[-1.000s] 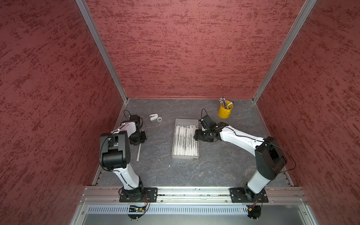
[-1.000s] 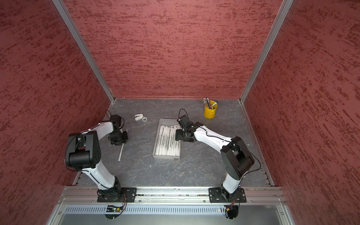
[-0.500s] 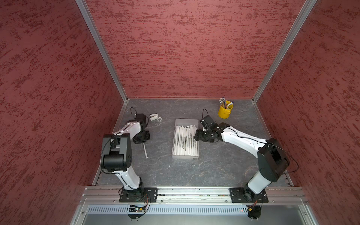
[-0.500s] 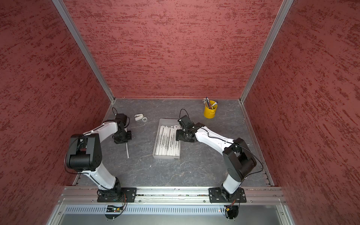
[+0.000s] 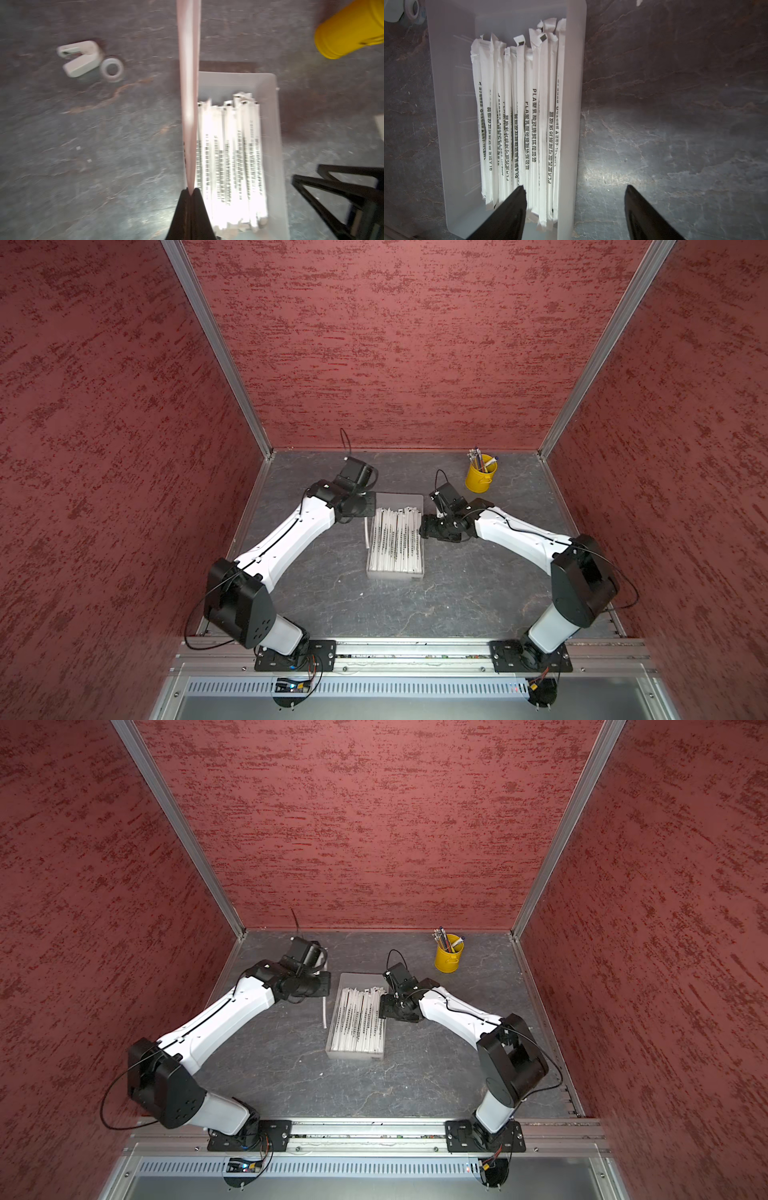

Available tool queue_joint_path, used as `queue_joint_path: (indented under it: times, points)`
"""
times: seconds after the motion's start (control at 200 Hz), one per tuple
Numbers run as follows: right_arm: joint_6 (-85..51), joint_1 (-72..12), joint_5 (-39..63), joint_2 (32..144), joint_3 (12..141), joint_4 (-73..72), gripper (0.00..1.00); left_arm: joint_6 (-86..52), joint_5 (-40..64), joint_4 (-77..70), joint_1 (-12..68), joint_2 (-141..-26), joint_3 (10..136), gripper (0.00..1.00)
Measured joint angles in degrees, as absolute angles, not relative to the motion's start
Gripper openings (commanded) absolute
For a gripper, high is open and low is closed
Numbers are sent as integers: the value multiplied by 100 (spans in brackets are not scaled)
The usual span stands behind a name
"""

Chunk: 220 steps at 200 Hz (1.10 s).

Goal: Put the straws into the storage box
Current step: Place the straw in the storage box.

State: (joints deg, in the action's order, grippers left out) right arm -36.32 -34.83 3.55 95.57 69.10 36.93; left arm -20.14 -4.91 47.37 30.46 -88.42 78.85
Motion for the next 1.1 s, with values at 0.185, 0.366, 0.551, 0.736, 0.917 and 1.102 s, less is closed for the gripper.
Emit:
queue_joint_path:
  times: [0.185, 0.366, 0.551, 0.736, 0.917, 1.102]
  points:
    - [-3671, -3400, 318, 9557, 6921, 3715, 75, -2187, -248, 4541, 3461, -10057, 8134, 4]
    - [-3752, -3402, 316, 9478, 6888, 3712, 75, -2252, -174, 4576, 3481, -10648, 8018, 5]
    - [-3767, -3402, 314, 9470, 6879, 3708, 75, -2252, -279, 4630, 3594, -10739, 8003, 7]
    - [-3769, -3402, 279, 9474, 6877, 3708, 75, -2252, -451, 4705, 3667, -10919, 8003, 10]
    - [-3767, -3402, 250, 9483, 6877, 3710, 75, -2231, -576, 4840, 3660, -10943, 8005, 33]
    - [-3667, -3389, 110, 9483, 6884, 3758, 76, -2241, -663, 5013, 3627, -10534, 8012, 59]
